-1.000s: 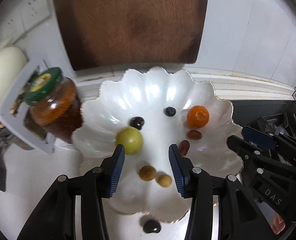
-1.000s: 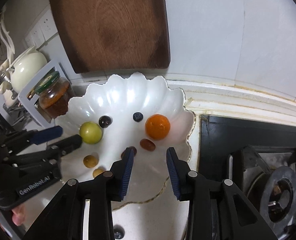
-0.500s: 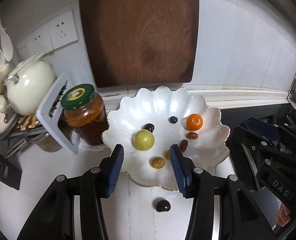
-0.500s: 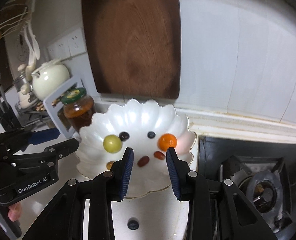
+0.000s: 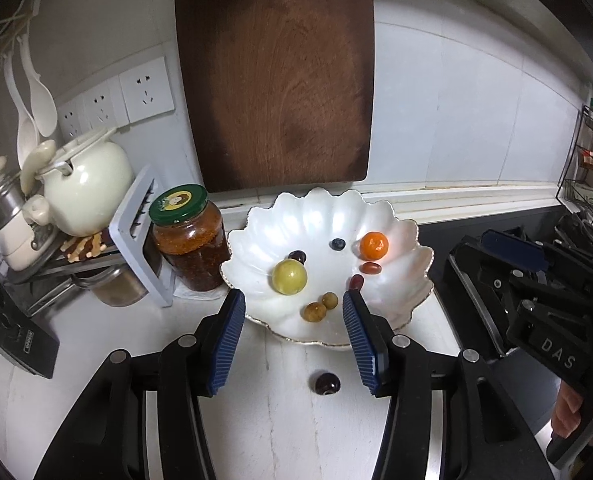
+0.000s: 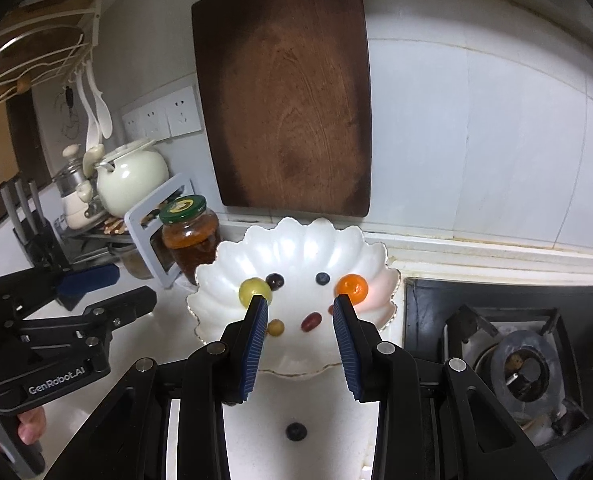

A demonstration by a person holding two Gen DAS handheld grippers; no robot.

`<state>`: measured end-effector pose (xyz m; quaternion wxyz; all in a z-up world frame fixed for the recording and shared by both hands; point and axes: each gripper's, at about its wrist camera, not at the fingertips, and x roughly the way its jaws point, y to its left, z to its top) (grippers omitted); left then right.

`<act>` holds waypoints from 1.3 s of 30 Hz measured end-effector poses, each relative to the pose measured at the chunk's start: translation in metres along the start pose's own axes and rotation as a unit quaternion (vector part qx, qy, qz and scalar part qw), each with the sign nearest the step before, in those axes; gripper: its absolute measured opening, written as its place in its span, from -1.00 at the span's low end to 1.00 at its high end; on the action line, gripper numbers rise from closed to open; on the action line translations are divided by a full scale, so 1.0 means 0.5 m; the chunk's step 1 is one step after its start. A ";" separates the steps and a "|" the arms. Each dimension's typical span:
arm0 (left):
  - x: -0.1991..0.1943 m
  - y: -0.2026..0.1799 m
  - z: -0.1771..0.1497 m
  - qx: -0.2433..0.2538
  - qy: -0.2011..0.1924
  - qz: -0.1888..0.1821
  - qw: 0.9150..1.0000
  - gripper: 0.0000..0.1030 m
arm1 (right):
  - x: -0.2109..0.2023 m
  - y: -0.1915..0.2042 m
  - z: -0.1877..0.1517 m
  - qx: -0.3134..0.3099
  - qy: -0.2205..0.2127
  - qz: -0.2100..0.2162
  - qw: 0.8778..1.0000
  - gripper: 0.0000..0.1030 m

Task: Organize fruits
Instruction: 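Withdraw both open tools from the bowl toward the dark plum and blueberry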

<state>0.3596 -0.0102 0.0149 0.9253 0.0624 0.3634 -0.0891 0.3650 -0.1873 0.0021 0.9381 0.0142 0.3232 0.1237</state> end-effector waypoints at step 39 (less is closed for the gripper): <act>0.047 0.006 -0.176 -0.013 0.060 -0.034 0.998 0.04 | 0.010 0.034 -0.166 0.012 0.064 -0.014 0.998 -0.31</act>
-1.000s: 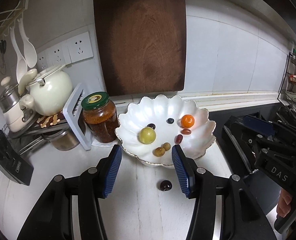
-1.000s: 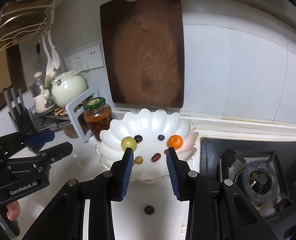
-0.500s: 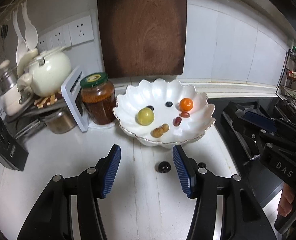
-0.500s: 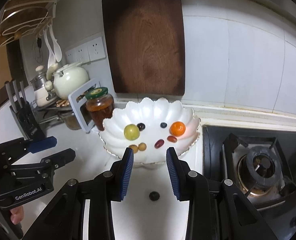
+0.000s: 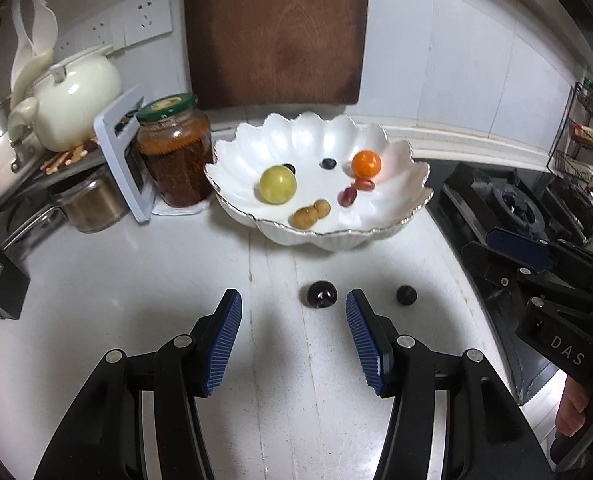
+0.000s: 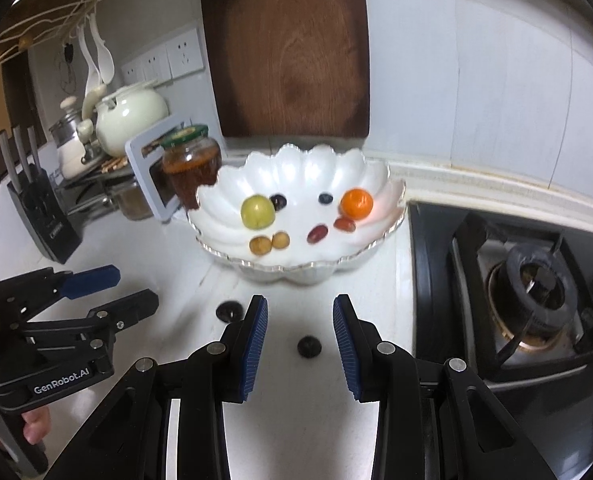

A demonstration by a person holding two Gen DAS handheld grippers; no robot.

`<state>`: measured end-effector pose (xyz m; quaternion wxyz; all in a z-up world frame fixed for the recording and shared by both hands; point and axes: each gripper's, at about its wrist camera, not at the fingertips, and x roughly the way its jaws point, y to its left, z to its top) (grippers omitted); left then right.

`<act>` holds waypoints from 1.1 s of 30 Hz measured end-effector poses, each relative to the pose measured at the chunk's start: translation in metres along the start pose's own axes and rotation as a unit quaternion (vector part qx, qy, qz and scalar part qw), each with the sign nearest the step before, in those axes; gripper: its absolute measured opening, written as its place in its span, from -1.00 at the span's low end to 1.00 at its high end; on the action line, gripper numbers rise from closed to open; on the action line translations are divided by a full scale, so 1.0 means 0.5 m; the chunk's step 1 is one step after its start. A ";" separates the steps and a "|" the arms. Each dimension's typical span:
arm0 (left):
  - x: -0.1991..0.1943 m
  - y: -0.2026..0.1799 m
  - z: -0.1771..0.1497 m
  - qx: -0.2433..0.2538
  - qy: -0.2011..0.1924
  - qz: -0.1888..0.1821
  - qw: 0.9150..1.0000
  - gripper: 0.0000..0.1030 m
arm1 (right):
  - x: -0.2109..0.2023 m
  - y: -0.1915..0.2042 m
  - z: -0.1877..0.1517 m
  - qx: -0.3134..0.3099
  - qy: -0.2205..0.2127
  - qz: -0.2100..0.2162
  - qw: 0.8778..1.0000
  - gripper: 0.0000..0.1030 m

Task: Organize fruits
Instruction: 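Withdraw both open tools from the bowl toward the dark plum and blueberry, then grasp the dark plum with the left tool while the right tool grasps the blueberry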

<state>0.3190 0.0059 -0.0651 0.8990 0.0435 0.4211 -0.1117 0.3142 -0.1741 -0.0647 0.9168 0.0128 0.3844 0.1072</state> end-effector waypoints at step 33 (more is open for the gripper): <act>0.175 -0.017 -0.016 0.023 0.054 -0.073 0.996 0.03 | 0.154 -0.020 -0.057 0.014 0.094 0.007 0.995 -0.32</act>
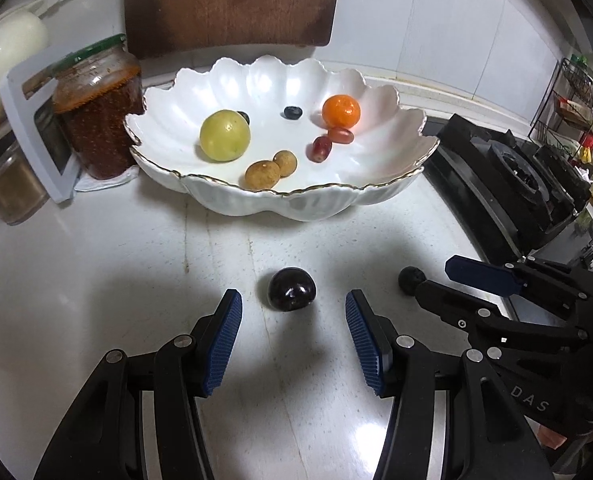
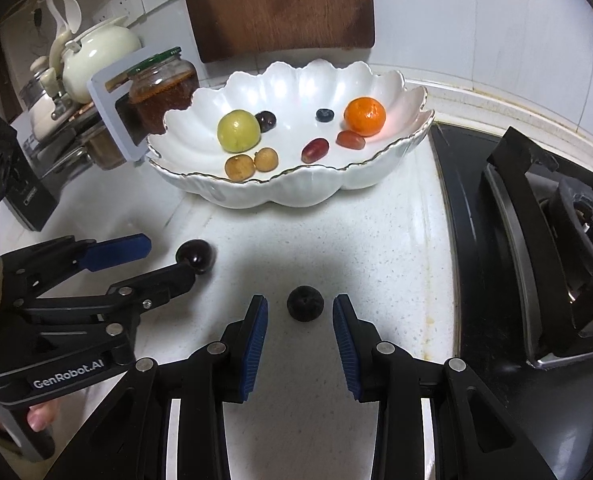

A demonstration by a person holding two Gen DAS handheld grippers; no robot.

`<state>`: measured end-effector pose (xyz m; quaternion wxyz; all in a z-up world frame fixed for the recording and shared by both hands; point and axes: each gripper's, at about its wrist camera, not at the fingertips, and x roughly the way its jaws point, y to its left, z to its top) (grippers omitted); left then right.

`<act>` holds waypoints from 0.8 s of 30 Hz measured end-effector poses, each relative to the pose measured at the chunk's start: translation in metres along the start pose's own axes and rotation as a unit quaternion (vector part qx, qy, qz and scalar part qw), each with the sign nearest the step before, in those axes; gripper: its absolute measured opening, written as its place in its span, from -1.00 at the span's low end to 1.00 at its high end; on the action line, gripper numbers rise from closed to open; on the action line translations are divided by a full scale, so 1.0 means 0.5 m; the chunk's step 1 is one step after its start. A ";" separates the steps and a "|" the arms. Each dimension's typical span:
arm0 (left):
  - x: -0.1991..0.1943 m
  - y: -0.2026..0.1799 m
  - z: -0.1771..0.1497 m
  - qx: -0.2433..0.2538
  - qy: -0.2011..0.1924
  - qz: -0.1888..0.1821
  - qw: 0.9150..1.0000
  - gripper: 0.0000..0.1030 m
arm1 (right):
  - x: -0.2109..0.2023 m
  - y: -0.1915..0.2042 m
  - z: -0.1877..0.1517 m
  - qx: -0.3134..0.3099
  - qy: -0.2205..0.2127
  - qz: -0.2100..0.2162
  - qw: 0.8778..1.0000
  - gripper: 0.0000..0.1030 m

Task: Organize fruits
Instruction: 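Grasp the dark plum with the left tool while the right tool grasps the blueberry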

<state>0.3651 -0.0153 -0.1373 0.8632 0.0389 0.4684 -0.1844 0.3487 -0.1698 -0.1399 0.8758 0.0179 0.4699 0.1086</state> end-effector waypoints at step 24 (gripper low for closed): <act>0.062 0.002 0.018 -0.007 0.024 0.011 1.000 -0.31 | 0.047 -0.003 0.009 -0.009 0.026 0.005 1.000 -0.52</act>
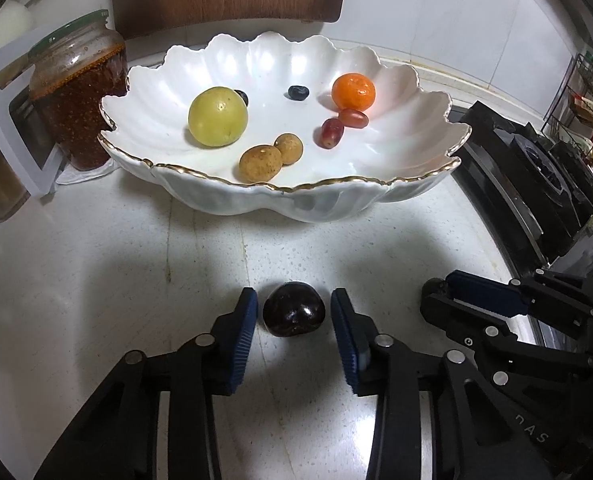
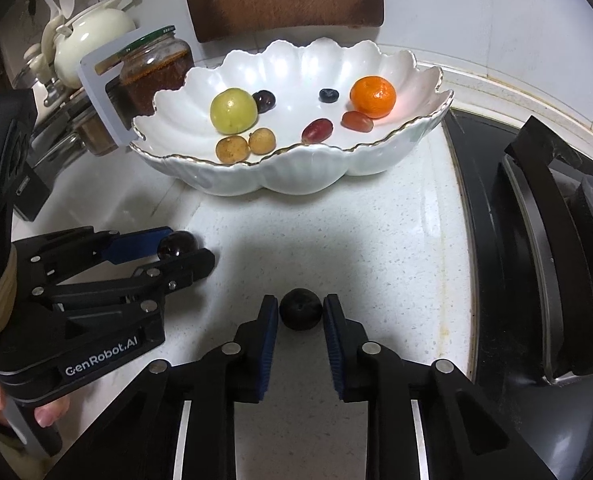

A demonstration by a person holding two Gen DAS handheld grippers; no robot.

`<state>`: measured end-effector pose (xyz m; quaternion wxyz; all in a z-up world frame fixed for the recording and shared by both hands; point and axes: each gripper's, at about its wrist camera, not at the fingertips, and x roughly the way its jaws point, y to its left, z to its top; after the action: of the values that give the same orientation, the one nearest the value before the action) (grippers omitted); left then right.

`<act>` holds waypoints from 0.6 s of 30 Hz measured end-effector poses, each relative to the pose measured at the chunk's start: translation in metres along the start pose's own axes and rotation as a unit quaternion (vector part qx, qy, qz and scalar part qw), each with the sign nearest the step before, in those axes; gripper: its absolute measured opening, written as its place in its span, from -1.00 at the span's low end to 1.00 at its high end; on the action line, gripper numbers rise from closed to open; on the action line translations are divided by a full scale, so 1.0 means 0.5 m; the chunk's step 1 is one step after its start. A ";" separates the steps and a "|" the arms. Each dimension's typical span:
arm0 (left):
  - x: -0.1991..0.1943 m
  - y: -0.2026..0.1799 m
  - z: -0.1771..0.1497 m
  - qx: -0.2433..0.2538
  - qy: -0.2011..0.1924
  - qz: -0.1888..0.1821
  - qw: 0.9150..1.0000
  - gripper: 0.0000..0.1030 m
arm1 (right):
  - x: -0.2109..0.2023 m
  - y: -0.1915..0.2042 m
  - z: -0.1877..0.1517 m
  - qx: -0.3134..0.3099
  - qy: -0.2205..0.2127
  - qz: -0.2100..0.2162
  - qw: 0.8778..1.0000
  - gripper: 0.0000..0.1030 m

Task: Organize fruits
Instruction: 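Grasp the dark plum with the left tool while the right tool grasps the blueberry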

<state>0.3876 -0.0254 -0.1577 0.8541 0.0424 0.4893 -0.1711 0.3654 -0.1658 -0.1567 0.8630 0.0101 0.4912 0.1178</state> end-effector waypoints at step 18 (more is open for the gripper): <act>-0.037 -0.014 -0.017 -0.003 -0.003 0.012 1.000 -0.45 | -0.025 -0.003 -0.007 -0.004 -0.013 0.008 1.000 -0.54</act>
<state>0.3697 -0.0253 -0.1460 0.8580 0.0451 0.4864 -0.1590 0.3569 -0.1702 -0.1482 0.8685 0.0117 0.4791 0.1266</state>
